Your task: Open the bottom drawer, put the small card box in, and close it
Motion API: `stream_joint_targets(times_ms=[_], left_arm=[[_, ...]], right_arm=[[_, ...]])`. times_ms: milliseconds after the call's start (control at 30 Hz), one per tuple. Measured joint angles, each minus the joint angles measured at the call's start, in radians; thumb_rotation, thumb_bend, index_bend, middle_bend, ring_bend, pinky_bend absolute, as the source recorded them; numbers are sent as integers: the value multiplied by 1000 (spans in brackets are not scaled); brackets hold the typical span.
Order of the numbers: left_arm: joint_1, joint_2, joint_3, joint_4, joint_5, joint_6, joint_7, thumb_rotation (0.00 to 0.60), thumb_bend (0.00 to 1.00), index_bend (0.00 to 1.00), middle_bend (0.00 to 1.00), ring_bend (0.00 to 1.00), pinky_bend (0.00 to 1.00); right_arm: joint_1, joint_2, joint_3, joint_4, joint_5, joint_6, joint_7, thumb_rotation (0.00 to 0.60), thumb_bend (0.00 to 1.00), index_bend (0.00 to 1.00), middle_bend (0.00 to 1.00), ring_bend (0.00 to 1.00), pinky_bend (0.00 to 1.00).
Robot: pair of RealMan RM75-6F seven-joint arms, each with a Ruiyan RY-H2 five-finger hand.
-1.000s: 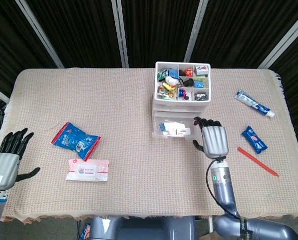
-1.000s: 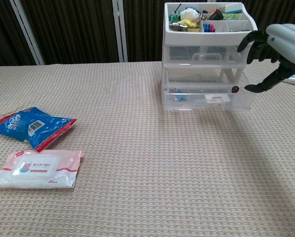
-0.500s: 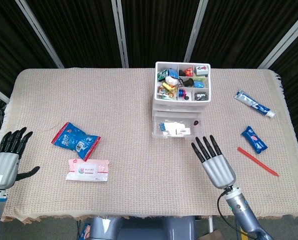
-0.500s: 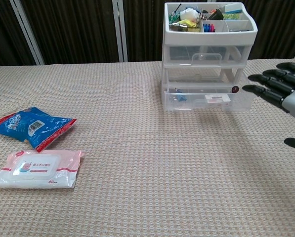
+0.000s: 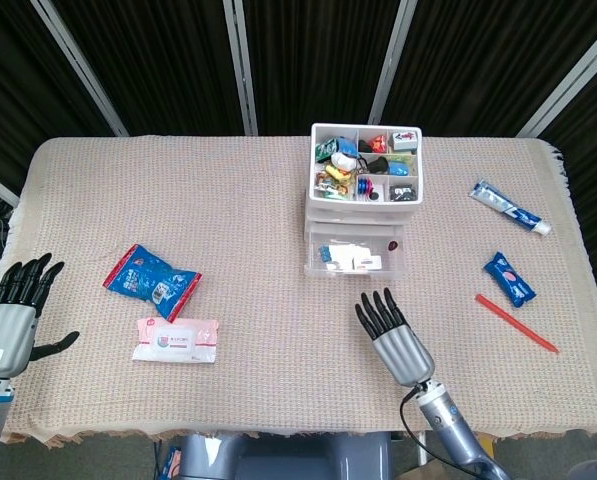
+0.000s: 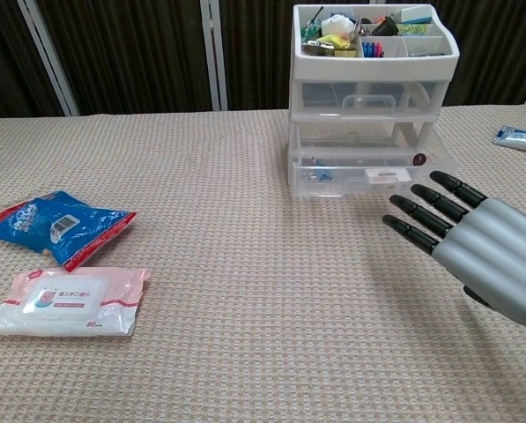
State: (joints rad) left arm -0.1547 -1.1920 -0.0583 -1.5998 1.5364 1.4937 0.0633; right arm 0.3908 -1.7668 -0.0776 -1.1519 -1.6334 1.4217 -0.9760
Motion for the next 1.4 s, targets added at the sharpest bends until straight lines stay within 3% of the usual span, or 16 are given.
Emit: stream_joint_targets(times_ms=[767, 1400], left_arm=[[-1, 8, -1, -14, -14, -13, -12, 600, 101, 73, 0, 0, 0], [-4, 17, -4, -24, -31, -29, -28, 600, 100, 73, 0, 0, 0]], right_arm=[[66, -165, 128, 211, 49, -89, -45, 600, 148, 48, 0, 0, 0], [128, -238, 211, 275, 99, -128, -64, 600, 151, 49, 0, 0, 0]])
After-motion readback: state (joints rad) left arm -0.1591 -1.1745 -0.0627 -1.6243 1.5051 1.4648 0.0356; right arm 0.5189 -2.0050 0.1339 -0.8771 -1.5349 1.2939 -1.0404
